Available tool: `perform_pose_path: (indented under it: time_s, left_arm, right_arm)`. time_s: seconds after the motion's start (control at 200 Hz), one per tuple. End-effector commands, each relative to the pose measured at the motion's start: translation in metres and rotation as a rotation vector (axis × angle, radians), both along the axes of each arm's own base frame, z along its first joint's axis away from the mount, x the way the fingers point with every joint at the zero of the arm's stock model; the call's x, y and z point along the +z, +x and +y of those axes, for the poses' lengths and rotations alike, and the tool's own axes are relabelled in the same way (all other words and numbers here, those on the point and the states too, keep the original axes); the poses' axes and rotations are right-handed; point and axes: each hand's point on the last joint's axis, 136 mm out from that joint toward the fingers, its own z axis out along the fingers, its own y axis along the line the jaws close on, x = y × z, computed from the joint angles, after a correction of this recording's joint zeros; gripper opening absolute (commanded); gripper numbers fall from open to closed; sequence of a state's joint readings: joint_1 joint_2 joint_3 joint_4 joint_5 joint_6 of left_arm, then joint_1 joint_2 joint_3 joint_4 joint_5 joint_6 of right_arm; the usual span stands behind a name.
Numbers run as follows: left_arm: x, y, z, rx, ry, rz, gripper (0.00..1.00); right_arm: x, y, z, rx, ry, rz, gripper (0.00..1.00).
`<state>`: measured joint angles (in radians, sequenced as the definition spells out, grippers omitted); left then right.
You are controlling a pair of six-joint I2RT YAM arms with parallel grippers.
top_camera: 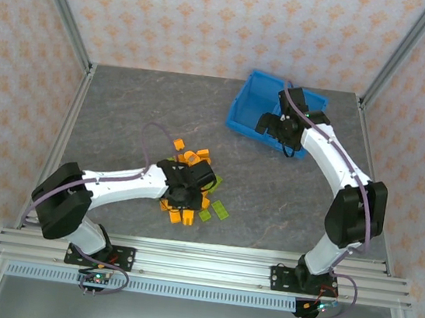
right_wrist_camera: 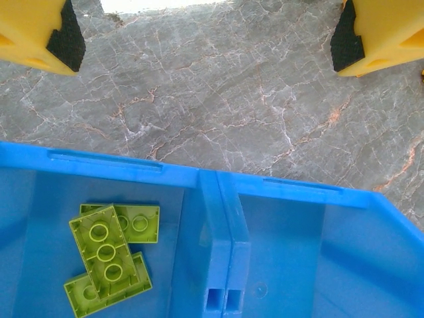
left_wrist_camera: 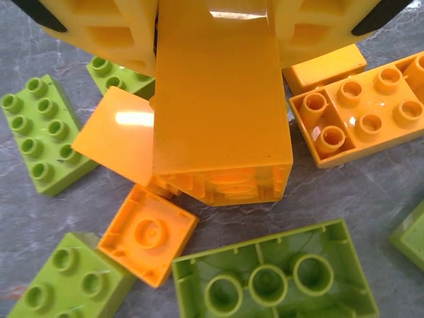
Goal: Sort the legos into containers by color
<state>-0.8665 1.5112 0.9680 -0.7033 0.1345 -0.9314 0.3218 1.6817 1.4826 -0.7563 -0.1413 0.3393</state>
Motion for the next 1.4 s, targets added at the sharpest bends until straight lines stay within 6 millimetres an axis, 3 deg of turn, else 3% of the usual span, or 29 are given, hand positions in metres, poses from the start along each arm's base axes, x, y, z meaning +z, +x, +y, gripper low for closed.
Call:
perform_pose_path:
  time_s: [0.0,0.32,0.455,0.566,0.681,0.841,0.856,0.866,0.876,1.031,1.196,1.396]
  left_arm:
    - [0.045,0.022,-0.024,-0.074,-0.151,-0.119,0.22]
    - [0.115,0.064,-0.065,-0.173,-0.579,-0.331,0.2]
    - [0.123,0.088,-0.076,-0.158,-0.737,-0.401,0.18]
    - [0.133,0.098,-0.085,-0.156,-0.798,-0.431,0.19]
    - [0.15,0.116,-0.077,-0.145,-0.722,-0.521,0.19]
    - [0.195,0.175,-0.074,-0.13,-0.627,-0.688,0.19]
    - [0.188,0.182,-0.076,-0.13,-0.608,-0.681,0.19]
    - [0.198,0.187,-0.077,-0.133,-0.612,-0.704,0.19]
    - [0.19,0.191,-0.078,-0.134,-0.597,-0.691,0.19]
    - [0.209,0.268,-0.106,-0.195,-0.489,-0.778,0.19]
    - [0.192,0.342,-0.121,-0.23,-0.26,-0.833,0.2]
    - [0.153,0.396,-0.125,-0.167,-0.2,-0.832,0.2]
  right_arm:
    - [0.012,-0.007,-0.008,-0.02,-0.017,-0.023,0.97]
    - [0.021,-0.011,-0.011,-0.04,-0.005,-0.054,0.97]
    - [0.023,-0.012,-0.01,-0.053,0.018,-0.059,0.97]
    - [0.031,-0.016,-0.011,-0.059,0.024,-0.072,0.97]
    - [0.043,-0.019,-0.022,-0.093,-0.001,-0.112,0.97]
    - [0.064,-0.023,-0.037,-0.169,-0.009,-0.198,0.97]
    - [0.066,-0.024,-0.038,-0.174,-0.009,-0.206,0.97]
    - [0.067,-0.024,-0.039,-0.177,-0.01,-0.212,0.97]
    - [0.068,-0.025,-0.039,-0.179,-0.009,-0.215,0.97]
    - [0.085,-0.034,-0.049,-0.199,-0.03,-0.256,0.98]
    - [0.089,-0.05,-0.052,-0.205,-0.004,-0.26,0.98]
    - [0.094,-0.07,-0.044,-0.192,0.111,-0.3,0.98]
